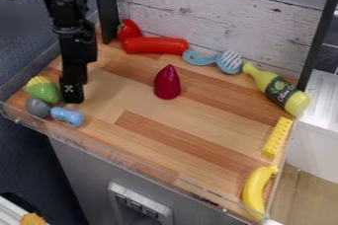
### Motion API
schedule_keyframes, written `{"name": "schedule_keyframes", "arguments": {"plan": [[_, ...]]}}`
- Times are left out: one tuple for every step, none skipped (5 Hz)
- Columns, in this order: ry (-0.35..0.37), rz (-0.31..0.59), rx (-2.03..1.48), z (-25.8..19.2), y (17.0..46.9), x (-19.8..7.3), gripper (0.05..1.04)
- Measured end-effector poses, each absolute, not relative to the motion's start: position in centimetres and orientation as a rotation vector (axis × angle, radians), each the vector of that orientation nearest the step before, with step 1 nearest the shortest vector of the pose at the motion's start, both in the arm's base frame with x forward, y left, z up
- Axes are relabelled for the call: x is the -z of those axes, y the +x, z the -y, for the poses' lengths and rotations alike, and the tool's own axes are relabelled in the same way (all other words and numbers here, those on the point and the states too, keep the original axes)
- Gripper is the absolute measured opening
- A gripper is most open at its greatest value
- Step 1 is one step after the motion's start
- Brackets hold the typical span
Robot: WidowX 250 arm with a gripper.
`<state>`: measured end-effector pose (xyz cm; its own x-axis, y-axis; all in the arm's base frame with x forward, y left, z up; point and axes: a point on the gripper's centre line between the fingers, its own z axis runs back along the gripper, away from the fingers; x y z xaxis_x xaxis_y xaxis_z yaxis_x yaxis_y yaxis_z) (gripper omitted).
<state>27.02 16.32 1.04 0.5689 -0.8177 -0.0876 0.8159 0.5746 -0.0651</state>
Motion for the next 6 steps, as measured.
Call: {"name": "schedule_keyframes", "arguments": {"plan": [[-0.016,-0.108,0.909,-16.3,27.4,-0.9,0.636],[-0.020,-0.110,0.821,-16.2,27.6,-0.7,0.340],[-0.018,-0.109,0.746,-16.4,28.2,-0.7,0.137],[-0.017,-0.109,0.717,-16.6,28.6,-0.7,0.062],[-0.020,-0.109,0.741,-16.8,29.0,-0.7,0.057],[-0.028,-0.111,0.786,-17.0,29.3,-0.8,0.056]]}}
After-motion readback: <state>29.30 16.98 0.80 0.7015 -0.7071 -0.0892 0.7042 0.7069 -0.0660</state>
